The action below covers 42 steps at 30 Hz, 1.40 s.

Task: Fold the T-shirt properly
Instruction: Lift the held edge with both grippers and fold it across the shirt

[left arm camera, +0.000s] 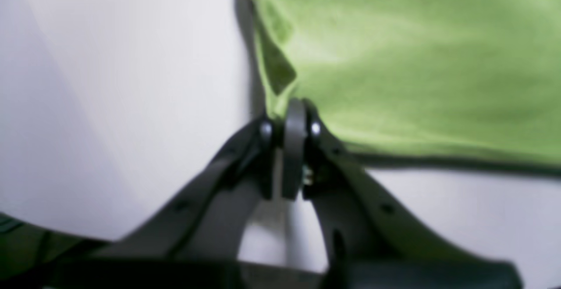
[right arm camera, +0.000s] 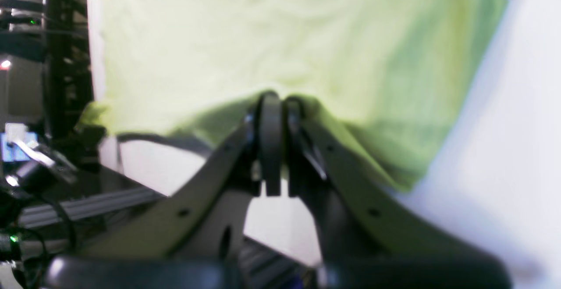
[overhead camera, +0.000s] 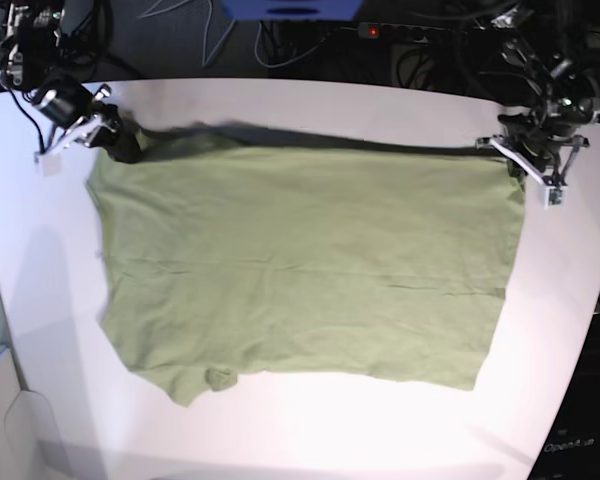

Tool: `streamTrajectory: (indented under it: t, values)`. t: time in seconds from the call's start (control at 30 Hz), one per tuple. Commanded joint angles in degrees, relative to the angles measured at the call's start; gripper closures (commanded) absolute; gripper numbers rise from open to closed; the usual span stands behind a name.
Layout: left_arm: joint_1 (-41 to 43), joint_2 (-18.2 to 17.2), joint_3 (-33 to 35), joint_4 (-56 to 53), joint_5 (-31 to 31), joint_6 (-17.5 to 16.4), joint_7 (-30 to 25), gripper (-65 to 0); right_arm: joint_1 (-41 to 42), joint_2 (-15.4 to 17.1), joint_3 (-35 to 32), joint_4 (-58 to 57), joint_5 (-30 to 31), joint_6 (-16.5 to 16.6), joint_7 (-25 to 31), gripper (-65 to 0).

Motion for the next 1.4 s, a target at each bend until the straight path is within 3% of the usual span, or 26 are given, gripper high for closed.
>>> streamTrajectory:
  t: [0.0,0.33,0.47,0.6,0.77,1.03,1.37]
  values:
    - [-0.93,-0.29,-0.14,0.81,0.89,0.36,-1.08,-2.3,1.08,0.91,0.37,0.9,1.88,-1.19,1.09,-0.3]
    - [-7.26,4.29,-0.14,0.89,18.74,0.36,-1.08,-2.2,8.64,0.91,0.37,0.81,1.35,-9.36,-2.08,-0.3]
    - [-9.72,5.87,-0.23,1.07,24.45,0.36,-1.08,-2.2,11.98,0.74,0.37,0.46,-0.15,-9.89,-3.83,-0.3]
    - [-11.48,6.22,-0.23,1.07,27.79,0.36,-1.08,-2.2,15.23,-0.14,0.45,0.46,-6.56,-9.89,-6.03,-0.3]
    - [-12.45,6.22,-0.14,1.42,28.58,0.36,1.29,-2.2,18.22,-1.81,0.45,0.81,-15.53,-9.89,-7.79,-0.3]
    - [-15.96,6.31,0.13,5.03,28.58,0.36,3.76,-2.2,22.18,-2.6,0.37,0.9,-23.0,-9.89,-7.53,-0.3]
    - [-19.57,6.91,0.21,4.32,28.58,0.36,3.76,-2.2,27.63,-2.25,0.37,0.46,-24.06,-9.89,-7.26,-0.3]
